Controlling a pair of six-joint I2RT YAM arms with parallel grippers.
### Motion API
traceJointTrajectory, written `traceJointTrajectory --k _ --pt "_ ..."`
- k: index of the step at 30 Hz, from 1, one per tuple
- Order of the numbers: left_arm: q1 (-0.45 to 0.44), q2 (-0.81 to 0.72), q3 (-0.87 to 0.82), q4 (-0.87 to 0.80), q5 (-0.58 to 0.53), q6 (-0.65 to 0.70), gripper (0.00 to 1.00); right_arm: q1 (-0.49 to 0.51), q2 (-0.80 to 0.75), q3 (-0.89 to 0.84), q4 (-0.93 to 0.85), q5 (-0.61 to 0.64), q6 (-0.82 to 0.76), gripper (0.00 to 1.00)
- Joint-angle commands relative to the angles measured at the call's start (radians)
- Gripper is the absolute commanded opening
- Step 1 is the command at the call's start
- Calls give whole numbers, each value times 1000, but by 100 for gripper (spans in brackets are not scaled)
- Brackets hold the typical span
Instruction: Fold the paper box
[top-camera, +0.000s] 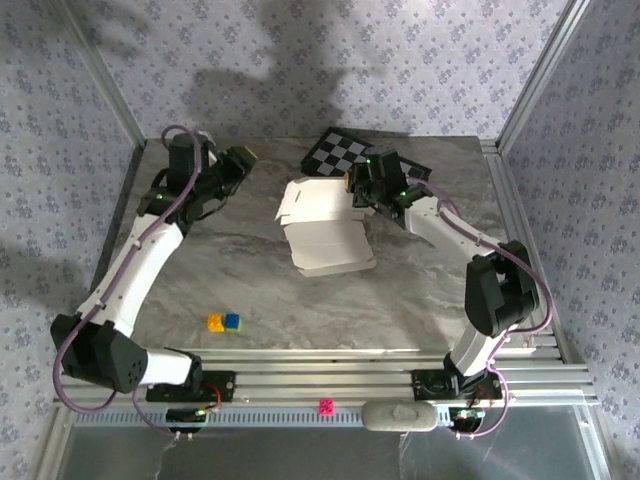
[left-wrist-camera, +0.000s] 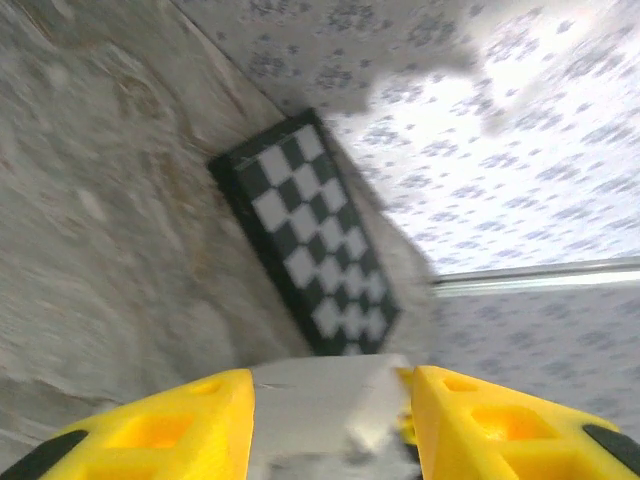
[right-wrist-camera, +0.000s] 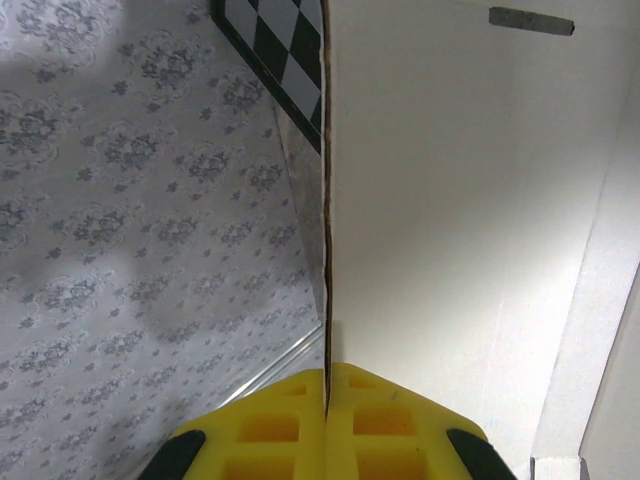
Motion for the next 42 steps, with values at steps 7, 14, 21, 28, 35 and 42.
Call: traceJointTrajectory --k 7,14,21,28,35,42 --pt "-120 149 217 -189 102 -515 43 17 27 38 -11 70 -54 0" --pt "-173 260 342 -318 98 -456 42 16 12 31 -16 66 -71 0" --pt "-190 315 353 -308 99 -420 42 16 4 22 -9 61 -73 0" --pt "-209 367 339 -296 104 -368 45 18 0 22 -5 57 -73 0" --pt "-213 403 332 -289 101 -330 50 20 -10 10 -3 58 -72 0" --pt "-217 424 316 -267 109 -323 51 20 -18 6 -2 59 -72 0"
